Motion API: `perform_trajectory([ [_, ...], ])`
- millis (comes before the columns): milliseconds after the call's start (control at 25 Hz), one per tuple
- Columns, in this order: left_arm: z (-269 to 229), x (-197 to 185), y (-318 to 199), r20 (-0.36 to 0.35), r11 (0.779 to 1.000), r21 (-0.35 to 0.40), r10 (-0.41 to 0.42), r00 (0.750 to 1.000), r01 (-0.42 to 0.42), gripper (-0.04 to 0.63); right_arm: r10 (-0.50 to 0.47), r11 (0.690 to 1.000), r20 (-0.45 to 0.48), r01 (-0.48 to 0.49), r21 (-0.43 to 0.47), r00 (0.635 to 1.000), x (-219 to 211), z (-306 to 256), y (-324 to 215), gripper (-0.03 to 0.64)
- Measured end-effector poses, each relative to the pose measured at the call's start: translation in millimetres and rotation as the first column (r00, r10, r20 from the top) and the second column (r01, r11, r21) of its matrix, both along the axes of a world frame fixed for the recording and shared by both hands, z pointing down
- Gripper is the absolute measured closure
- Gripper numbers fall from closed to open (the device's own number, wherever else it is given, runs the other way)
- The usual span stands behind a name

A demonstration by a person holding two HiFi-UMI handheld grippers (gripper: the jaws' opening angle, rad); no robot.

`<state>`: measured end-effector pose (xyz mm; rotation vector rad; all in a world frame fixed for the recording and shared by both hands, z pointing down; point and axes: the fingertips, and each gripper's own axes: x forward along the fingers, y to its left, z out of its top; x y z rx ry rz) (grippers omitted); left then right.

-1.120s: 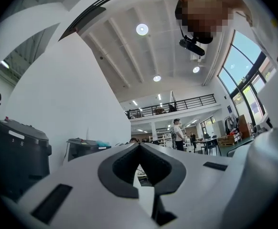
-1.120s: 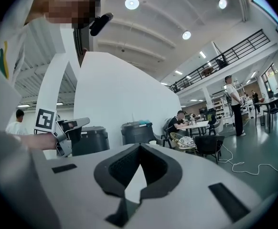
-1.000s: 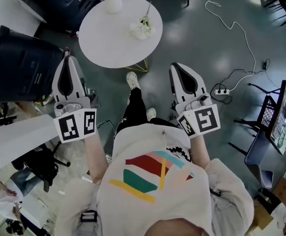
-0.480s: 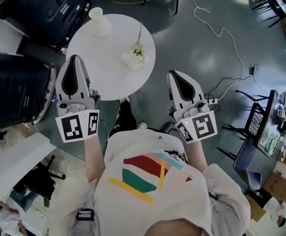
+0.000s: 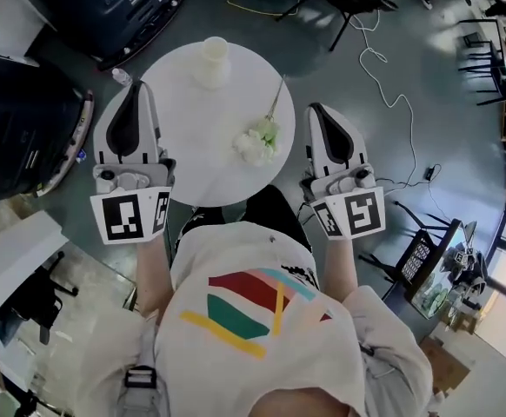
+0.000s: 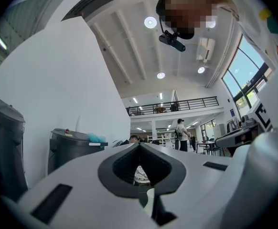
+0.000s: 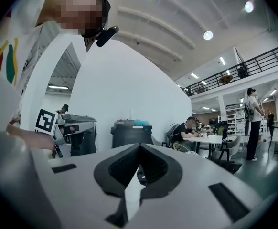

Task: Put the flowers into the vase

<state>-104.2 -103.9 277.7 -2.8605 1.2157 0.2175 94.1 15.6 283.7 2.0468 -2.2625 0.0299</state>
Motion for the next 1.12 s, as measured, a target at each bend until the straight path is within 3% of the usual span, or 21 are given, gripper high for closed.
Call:
perform_trajectory([
  [240, 3.2, 11.3, -12.2, 0.019, 0.996, -0.013, -0.085, 0.996, 0.085, 0.589, -0.098, 0.995, 0.089, 0.100, -0.020, 0.991, 13.2, 20.1, -40.3, 0.606],
  [360, 0.6, 13.0, -11.0, 0.025, 0.984, -0.019, -0.174, 0.984, 0.174, 0.589, -0.203, 0.979, 0.121, 0.205, -0.005, 0.972, 17.2, 26.1, -60.0, 0.606],
  [520, 2.5, 9.0, -5.7, 0.051, 0.963, -0.038, -0.265, 0.963, 0.267, 0.589, -0.410, 0.911, 0.207, 0.411, 0.043, 0.888, 9.3, 16.8, -79.3, 0.604],
  [640, 7.1, 15.7, -4.4, 0.065, 0.950, -0.037, -0.308, 0.949, 0.311, 0.589, -0.498, 0.866, 0.230, 0.496, 0.071, 0.836, 17.4, 12.5, -94.9, 0.604],
  [680, 10.8, 17.0, -2.1, 0.064, 0.944, -0.043, -0.324, 0.944, 0.327, 0.589, -0.508, 0.860, 0.225, 0.504, 0.080, 0.831, 21.6, 11.5, -99.9, 0.581],
  [760, 21.9, 16.3, 3.1, 0.066, 0.928, -0.065, -0.362, 0.930, 0.366, 0.589, -0.535, 0.844, 0.194, 0.529, 0.087, 0.822, 25.7, 11.0, -110.8, 0.340],
  [800, 28.9, 14.4, 6.6, 0.071, 0.916, -0.080, -0.388, 0.919, 0.393, 0.589, -0.561, 0.827, 0.173, 0.558, 0.072, 0.810, 24.8, 14.0, -115.9, 0.290],
  [880, 42.6, 9.3, 16.5, 0.081, 0.884, -0.107, -0.448, 0.890, 0.455, 0.589, -0.640, 0.765, 0.123, 0.644, 0.002, 0.759, 18.7, 28.9, -121.6, 0.153],
  [960, 52.4, 4.2, 27.6, 0.085, 0.852, -0.114, -0.504, 0.860, 0.511, 0.589, -0.740, 0.667, 0.033, 0.739, -0.093, 0.672, 8.5, 49.5, -117.7, 0.136],
  [1040, 59.9, -2.2, 38.4, 0.089, 0.824, -0.109, -0.548, 0.832, 0.555, 0.589, -0.836, 0.548, -0.089, 0.814, -0.191, 0.542, -6.1, 69.4, -104.9, 0.137],
  [1120, 68.7, -8.5, 49.8, 0.085, 0.795, -0.115, -0.590, 0.803, 0.596, 0.589, -0.913, 0.407, -0.170, 0.861, -0.304, 0.372, -20.2, 90.8, -86.2, 0.137],
])
